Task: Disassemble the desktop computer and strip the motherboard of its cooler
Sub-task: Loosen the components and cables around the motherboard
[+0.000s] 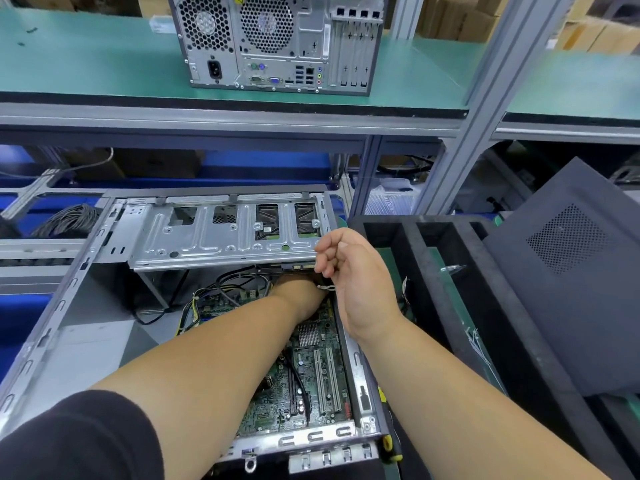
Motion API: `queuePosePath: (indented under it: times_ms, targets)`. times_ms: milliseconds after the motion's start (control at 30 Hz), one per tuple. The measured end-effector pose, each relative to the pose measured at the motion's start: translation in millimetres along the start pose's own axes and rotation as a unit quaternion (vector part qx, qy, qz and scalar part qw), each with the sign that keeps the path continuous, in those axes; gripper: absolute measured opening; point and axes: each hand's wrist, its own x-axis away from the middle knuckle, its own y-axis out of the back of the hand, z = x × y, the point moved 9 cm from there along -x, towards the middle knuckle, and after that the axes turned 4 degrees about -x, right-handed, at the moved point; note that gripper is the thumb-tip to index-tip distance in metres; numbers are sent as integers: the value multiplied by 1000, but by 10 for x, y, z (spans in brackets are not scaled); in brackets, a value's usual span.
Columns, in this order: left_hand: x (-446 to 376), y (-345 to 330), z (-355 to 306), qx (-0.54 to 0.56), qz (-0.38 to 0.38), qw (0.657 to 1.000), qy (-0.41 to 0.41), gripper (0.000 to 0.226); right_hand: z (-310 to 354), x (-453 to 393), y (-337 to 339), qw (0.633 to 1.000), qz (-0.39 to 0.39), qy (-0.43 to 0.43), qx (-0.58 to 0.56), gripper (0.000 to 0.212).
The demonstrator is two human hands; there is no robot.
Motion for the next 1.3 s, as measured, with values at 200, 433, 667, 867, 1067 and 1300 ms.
queuePosePath:
  times_ms: [200, 433, 667, 867, 1067, 1300]
  targets:
    - [-14, -27, 5, 1, -4, 1000, 11, 26, -10, -12, 0, 1000, 5, 1, 2, 30]
    - [-33, -70, -10, -54, 14, 998, -6, 17, -7, -13, -5, 1000, 6, 4, -2, 31]
    - [15, -17, -35, -79, 34, 994, -73, 24, -13, -8, -6, 1000, 11, 9, 3, 28]
    - [84, 54, 95, -41, 74, 996, -4, 22, -15, -14, -12, 1000, 13, 9, 20, 27]
    - [273, 140, 15, -112, 64, 992, -17, 27, -20, -28, -24, 999, 19, 4, 31, 27]
    - [824, 262, 45, -88, 129, 988, -19, 37, -26, -27, -6, 999, 25, 1, 40, 26]
